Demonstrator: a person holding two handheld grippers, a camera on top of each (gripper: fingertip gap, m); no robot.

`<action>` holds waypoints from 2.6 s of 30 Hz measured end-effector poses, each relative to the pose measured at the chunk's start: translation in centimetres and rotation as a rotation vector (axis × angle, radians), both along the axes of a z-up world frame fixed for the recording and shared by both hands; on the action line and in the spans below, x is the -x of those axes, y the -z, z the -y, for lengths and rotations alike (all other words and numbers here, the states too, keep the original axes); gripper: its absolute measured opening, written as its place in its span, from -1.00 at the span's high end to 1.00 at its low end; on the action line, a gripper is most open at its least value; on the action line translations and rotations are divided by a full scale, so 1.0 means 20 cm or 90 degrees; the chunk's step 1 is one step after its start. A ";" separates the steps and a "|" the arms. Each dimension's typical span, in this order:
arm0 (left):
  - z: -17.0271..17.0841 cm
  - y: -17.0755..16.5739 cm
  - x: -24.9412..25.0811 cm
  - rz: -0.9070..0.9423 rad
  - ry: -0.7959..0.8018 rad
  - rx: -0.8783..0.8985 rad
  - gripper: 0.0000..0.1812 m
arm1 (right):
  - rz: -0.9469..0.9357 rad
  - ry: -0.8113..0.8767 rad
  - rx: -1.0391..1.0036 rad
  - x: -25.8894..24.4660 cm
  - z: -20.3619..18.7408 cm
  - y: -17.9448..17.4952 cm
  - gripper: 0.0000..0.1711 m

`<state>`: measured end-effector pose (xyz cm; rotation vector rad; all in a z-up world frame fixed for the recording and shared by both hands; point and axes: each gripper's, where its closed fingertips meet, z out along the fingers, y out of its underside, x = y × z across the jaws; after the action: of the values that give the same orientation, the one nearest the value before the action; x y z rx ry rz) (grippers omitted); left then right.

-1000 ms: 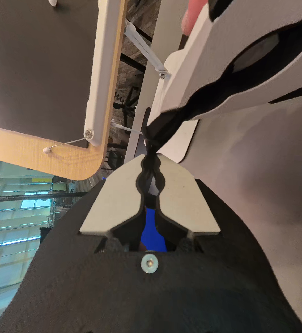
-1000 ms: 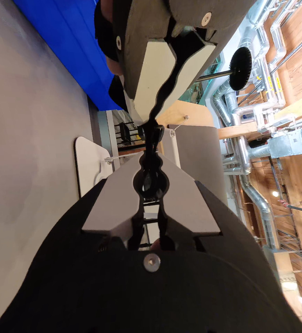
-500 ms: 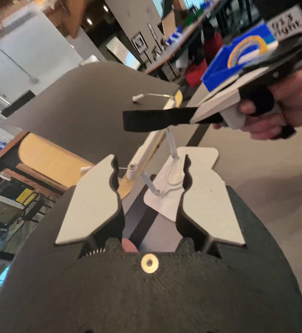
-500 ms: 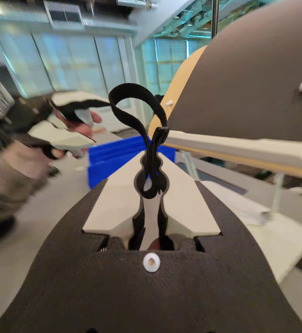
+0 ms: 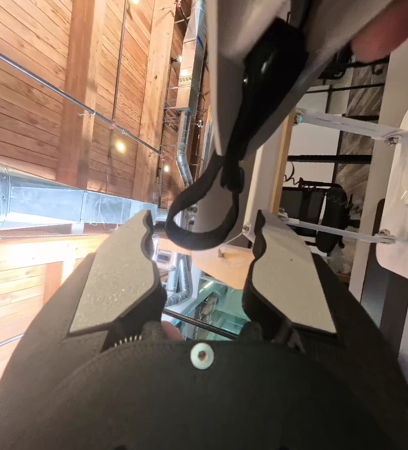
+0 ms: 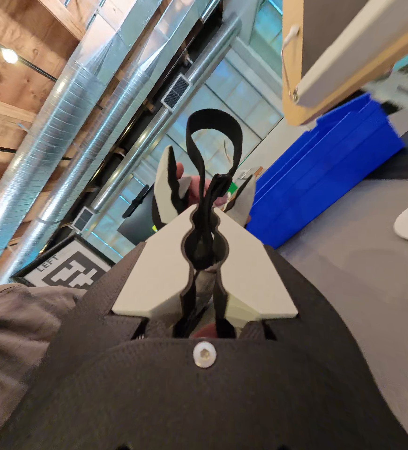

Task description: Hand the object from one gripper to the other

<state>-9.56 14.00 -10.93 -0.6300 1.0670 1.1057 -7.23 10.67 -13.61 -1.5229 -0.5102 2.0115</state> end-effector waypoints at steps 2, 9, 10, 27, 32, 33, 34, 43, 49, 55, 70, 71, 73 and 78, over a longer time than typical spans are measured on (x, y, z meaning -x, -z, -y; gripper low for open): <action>-0.02 0.04 0.00 -0.009 -0.004 0.002 0.16 | 0.005 -0.028 0.010 0.03 0.05 0.02 0.97; 0.00 0.05 0.00 -0.002 0.005 0.001 0.95 | 0.013 -0.072 0.015 0.06 0.13 0.02 0.98; -0.01 0.06 0.00 -0.001 0.001 0.008 0.96 | 0.014 -0.067 0.009 0.06 0.13 0.01 0.97; 0.00 0.25 -0.13 0.598 0.216 0.849 0.98 | 0.213 0.226 -0.799 -0.13 0.01 -0.17 0.20; 0.05 0.22 -0.19 0.774 0.331 1.013 0.97 | 0.362 0.316 -1.130 -0.12 0.00 -0.09 0.04; 0.04 0.20 -0.19 0.819 0.357 1.029 0.97 | 0.396 0.338 -1.216 -0.10 0.00 -0.05 0.04; 0.05 0.19 -0.19 0.852 0.379 1.055 0.97 | 0.424 0.351 -1.299 -0.09 0.01 -0.01 0.04; 0.01 0.17 -0.15 1.037 0.447 1.124 0.97 | 0.469 0.448 -1.510 0.01 0.05 0.15 0.29; 0.05 0.19 -0.23 1.051 0.460 1.165 0.97 | 0.484 0.478 -1.535 0.00 0.01 0.17 0.63; 0.05 0.19 -0.25 1.030 0.459 1.136 0.92 | 0.472 0.480 -1.474 -0.02 0.01 0.12 0.99; 0.13 0.07 -0.25 0.380 0.291 0.597 0.30 | 0.449 0.114 -0.931 -0.20 -0.04 0.02 0.99; 0.16 0.09 -0.29 0.362 0.298 0.612 0.30 | 0.444 0.102 -0.912 -0.21 -0.04 0.02 0.99; 0.15 0.14 -0.31 0.343 0.264 0.629 0.27 | 0.439 0.094 -0.893 -0.21 -0.03 0.00 1.00; 0.12 0.27 -0.36 0.295 0.203 0.623 0.32 | 0.403 0.042 -0.852 -0.18 0.07 -0.01 0.99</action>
<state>-2.37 11.50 -16.33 -1.3478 1.2025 0.0738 -3.64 9.22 -13.41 -1.1275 -1.5850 0.6353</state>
